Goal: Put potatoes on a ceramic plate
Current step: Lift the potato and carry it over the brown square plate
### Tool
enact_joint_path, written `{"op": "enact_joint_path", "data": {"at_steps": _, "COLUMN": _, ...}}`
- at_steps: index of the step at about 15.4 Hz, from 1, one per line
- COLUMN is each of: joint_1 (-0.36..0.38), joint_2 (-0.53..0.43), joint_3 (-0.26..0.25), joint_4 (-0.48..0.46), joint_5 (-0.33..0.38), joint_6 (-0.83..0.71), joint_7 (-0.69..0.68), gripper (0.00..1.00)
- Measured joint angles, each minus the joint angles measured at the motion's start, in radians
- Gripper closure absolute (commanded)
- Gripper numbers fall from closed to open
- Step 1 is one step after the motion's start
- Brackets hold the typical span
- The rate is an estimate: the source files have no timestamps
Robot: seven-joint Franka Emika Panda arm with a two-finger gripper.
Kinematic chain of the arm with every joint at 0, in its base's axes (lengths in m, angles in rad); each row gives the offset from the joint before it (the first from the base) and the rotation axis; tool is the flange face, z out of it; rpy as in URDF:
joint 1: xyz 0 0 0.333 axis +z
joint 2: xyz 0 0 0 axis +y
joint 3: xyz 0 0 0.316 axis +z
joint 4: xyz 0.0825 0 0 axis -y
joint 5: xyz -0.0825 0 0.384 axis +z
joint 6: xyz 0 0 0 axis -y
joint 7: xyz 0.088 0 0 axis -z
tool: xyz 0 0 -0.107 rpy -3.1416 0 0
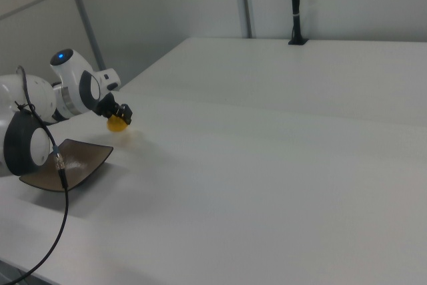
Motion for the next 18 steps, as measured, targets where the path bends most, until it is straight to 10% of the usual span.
{"op": "enact_joint_path", "data": {"at_steps": 13, "joint_1": -0.06, "joint_2": -0.448, "joint_3": 0.093, "joint_4": -0.46, "joint_5": 0.057, "joint_6": -0.102, "joint_7": -0.032, "gripper": 0.68}}
{"op": "enact_joint_path", "data": {"at_steps": 18, "joint_1": -0.059, "joint_2": -0.545, "joint_3": 0.145, "joint_4": -0.544, "joint_5": 0.146, "joint_6": -0.279, "joint_7": -0.14, "gripper": 0.51}}
